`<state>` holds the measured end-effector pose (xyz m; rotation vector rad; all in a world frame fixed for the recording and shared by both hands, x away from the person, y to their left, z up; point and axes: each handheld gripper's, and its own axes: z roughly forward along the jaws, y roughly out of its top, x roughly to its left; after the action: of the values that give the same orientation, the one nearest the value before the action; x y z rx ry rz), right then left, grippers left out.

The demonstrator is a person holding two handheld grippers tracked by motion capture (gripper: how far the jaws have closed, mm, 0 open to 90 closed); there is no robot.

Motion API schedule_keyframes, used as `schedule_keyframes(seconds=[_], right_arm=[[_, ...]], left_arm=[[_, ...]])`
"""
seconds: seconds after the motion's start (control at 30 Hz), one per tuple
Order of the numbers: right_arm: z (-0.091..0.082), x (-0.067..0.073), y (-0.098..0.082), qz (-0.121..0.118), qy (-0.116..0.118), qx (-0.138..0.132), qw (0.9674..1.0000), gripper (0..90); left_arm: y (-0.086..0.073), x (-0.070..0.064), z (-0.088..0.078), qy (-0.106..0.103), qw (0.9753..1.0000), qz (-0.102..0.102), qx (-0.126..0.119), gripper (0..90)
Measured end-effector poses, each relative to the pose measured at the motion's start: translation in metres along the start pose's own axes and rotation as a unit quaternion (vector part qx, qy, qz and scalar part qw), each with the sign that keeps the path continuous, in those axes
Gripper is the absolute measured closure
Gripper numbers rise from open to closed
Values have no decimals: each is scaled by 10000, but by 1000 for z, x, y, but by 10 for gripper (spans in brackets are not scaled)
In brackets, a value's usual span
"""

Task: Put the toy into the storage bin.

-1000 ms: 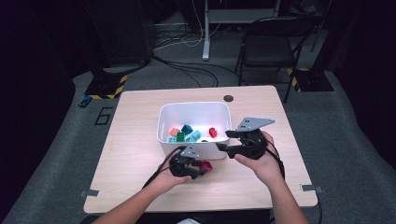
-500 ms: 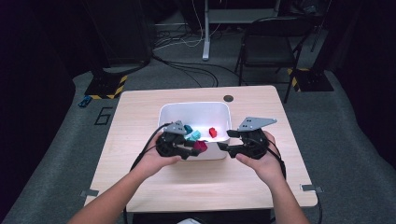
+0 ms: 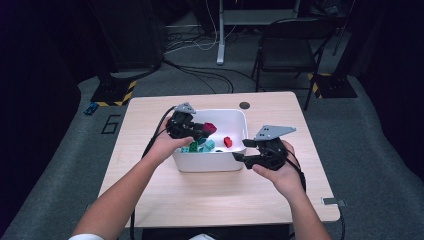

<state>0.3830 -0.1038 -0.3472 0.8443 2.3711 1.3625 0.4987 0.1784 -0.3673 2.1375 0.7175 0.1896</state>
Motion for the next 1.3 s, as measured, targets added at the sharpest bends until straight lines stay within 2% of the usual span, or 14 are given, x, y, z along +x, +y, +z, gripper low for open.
schedule_keyframes(seconds=[0.23,0.37,0.53,0.7,0.93,1.0,1.07,1.17,1.23,1.3], right_arm=[[1,0,0,-17,-1,9,10000,412],[2,0,0,-12,-6,18,10000,412],[1,0,0,-26,-11,14,10000,412],[0,0,0,-6,-13,4,10000,412],[1,1,0,-40,8,9,10000,412],[1,1,0,-49,1,17,10000,412],[2,1,0,-23,-6,7,10000,412],[1,1,0,-26,5,19,10000,412],[1,1,0,-44,8,9,10000,412],[1,1,0,-49,13,12,10000,412]], left_arm=[[8,15,18,36,10000,-72,44,585],[12,17,24,92,9999,-9,108,585],[18,20,36,39,9999,43,132,585],[21,23,48,74,9996,128,246,585],[18,27,66,92,9986,130,503,585],[17,27,69,118,9978,197,628,583],[15,27,70,104,9974,153,692,573],[14,28,70,186,9973,123,695,476],[15,29,64,227,9976,103,649,439],[16,30,53,197,9982,-4,570,434]])
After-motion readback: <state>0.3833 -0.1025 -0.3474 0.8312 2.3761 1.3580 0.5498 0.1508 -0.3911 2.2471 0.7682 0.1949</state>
